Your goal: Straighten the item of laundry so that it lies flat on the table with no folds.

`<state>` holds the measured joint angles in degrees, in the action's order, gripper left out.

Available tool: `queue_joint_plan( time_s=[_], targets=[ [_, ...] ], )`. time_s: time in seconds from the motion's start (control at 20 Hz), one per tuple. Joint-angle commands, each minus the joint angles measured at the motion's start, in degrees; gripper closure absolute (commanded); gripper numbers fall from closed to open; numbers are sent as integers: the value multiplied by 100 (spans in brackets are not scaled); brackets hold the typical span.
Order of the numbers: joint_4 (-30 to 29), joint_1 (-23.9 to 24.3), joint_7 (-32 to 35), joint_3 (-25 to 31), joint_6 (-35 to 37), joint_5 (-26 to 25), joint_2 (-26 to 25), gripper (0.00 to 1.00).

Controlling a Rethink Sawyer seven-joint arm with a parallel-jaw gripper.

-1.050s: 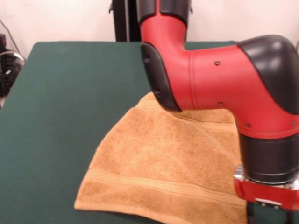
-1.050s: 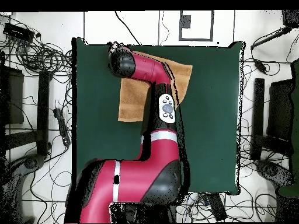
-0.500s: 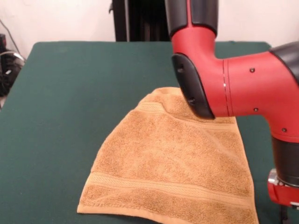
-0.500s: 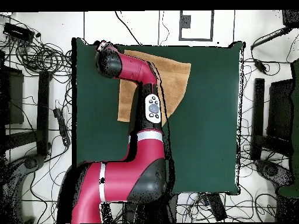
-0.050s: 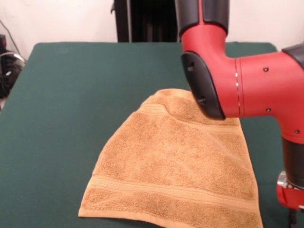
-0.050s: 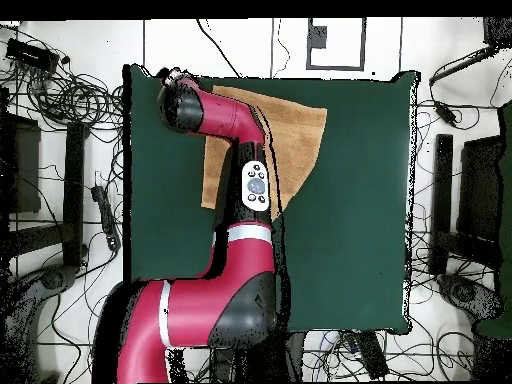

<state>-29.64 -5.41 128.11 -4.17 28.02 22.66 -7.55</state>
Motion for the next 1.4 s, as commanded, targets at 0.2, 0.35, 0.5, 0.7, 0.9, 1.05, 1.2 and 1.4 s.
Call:
queue_joint_plan(
  time_s=[0.2, 0.35, 0.5, 0.7, 0.9, 1.05, 1.2, 1.4],
  targets=[
    [-3064, -322, 1823, -256, 917, 180, 1741, 0],
    [-3660, -394, 2082, -299, 810, 351, 2111, 0],
    [-3835, -341, 1941, -226, 662, 373, 2109, 0],
    [-3825, -290, 1915, -145, 259, 404, 1865, 0],
    [-3920, -267, 1998, -100, -135, 445, 1595, 0],
    [-4051, -378, 2331, -312, -78, 553, 1427, 0],
    [-4198, -349, 2455, -257, -236, 695, 1285, 0],
    [-4237, -381, 2459, -473, -159, 619, 1268, 0]
  ],
)
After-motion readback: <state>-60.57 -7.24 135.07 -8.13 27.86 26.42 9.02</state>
